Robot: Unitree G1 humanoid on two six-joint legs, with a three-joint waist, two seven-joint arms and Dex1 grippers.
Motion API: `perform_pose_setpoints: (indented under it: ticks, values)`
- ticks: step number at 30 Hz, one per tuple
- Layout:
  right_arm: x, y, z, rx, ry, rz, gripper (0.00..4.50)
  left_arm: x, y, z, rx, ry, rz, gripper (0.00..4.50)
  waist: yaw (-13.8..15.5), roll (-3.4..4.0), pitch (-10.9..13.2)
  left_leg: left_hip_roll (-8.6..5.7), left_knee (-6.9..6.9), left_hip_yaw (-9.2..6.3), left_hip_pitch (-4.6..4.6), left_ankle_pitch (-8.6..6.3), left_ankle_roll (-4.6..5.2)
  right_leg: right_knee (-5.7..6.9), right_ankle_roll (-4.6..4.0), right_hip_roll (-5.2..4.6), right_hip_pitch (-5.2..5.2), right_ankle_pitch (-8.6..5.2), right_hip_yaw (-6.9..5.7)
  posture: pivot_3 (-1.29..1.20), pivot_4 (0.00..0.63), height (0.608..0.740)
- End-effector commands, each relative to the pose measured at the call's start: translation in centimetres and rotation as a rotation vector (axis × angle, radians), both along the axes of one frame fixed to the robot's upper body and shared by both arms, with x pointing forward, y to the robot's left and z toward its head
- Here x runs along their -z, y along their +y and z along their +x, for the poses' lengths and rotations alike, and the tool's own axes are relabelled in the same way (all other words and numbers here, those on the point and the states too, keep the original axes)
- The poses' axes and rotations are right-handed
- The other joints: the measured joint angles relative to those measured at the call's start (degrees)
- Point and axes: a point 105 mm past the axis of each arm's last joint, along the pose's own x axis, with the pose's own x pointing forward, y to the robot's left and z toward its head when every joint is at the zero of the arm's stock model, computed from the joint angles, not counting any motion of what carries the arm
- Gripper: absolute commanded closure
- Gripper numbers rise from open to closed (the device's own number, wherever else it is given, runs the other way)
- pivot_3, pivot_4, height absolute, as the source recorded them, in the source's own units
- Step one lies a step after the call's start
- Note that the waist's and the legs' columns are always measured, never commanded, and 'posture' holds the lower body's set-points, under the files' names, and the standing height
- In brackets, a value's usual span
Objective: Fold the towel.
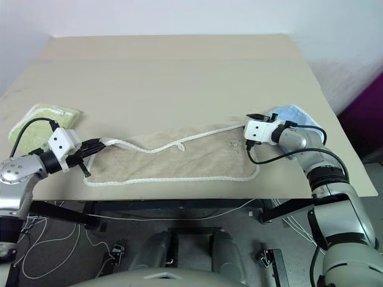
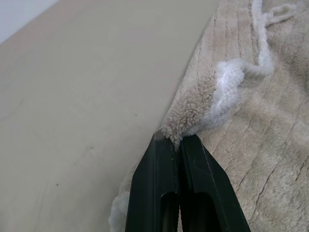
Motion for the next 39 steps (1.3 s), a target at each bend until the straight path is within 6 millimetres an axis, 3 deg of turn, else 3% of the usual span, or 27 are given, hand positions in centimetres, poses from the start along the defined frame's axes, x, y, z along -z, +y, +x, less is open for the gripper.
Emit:
perform_pose_setpoints:
  ticks: [1,2,10,16,20,24,29,33,39]
  values:
    - [-1.7,-0.3,0.3,-0.010,-0.044,0.000,4.15,-1.3,0.2,0.0,-0.016,-0.050,-0.027,4.50,-0.03,0.00,0.00,0.00,0.00,0.00,0.00,0.00,0.00,0.00,0.00,0.00,0.00,0.00,0.00,0.00,0.150,0.740]
    - [-1.7,-0.3,0.3,-0.010,-0.043,0.001,4.45,-1.3,0.2,0.0,-0.018,-0.048,-0.030,4.50,-0.04,0.00,0.00,0.00,0.00,0.00,0.00,0.00,0.00,0.00,0.00,0.00,0.00,0.00,0.00,0.00,0.150,0.740]
    - [-3.3,-0.1,0.8,-0.014,-0.117,-0.005,4.45,-2.3,0.7,0.7,-0.067,-0.054,-0.142,4.50,-0.02,0.00,0.00,0.00,0.00,0.00,0.00,0.00,0.00,0.00,0.00,0.00,-0.01,0.00,0.00,0.00,0.150,0.740]
    - [-8.5,0.3,1.7,-0.008,-0.212,0.110,4.45,-7.2,1.3,3.2,-0.154,-0.152,-0.341,4.50,0.06,-0.01,0.01,0.00,0.04,-0.01,-0.01,0.00,0.00,0.01,0.00,0.00,0.00,0.00,-0.01,0.00,0.150,0.740]
    - [-13.7,0.2,2.6,0.020,-0.297,0.173,4.45,-11.3,2.5,6.0,-0.251,-0.241,-0.475,4.50,-0.03,0.00,0.01,-0.01,0.04,-0.01,-0.01,0.02,-0.03,0.03,0.01,0.02,-0.02,0.00,-0.02,0.00,0.150,0.740]
    - [-17.9,0.0,2.6,0.032,-0.381,0.212,4.45,-14.7,4.1,7.6,-0.335,-0.335,-0.598,4.50,-0.11,-0.01,0.01,-0.02,0.00,0.01,-0.02,0.11,-0.20,-0.02,0.01,0.02,-0.04,0.00,-0.01,0.00,0.150,0.740]
    - [-21.4,0.1,1.3,-0.029,-0.423,0.287,4.45,-16.4,4.9,7.5,-0.345,-0.391,-0.566,4.50,-0.15,-0.01,0.01,-0.02,-0.01,0.03,-0.04,0.12,-0.20,-0.03,0.01,0.01,-0.06,0.00,0.00,0.00,0.150,0.740]
    - [-20.5,1.1,-1.3,-0.166,-0.308,0.342,4.45,-15.3,5.7,5.9,-0.313,-0.342,-0.515,4.50,-0.16,-0.01,0.01,0.00,-0.04,0.02,-0.09,0.12,-0.21,0.08,0.01,0.01,-0.10,0.00,0.02,0.00,0.150,0.740]
    - [-15.3,1.7,-5.5,-0.247,-0.008,0.379,4.45,-10.0,4.7,1.5,-0.171,-0.100,-0.407,4.50,0.00,0.01,0.02,0.02,0.02,0.02,-0.10,0.00,0.00,0.11,0.01,-0.09,-0.08,0.01,0.06,0.00,0.150,0.740]
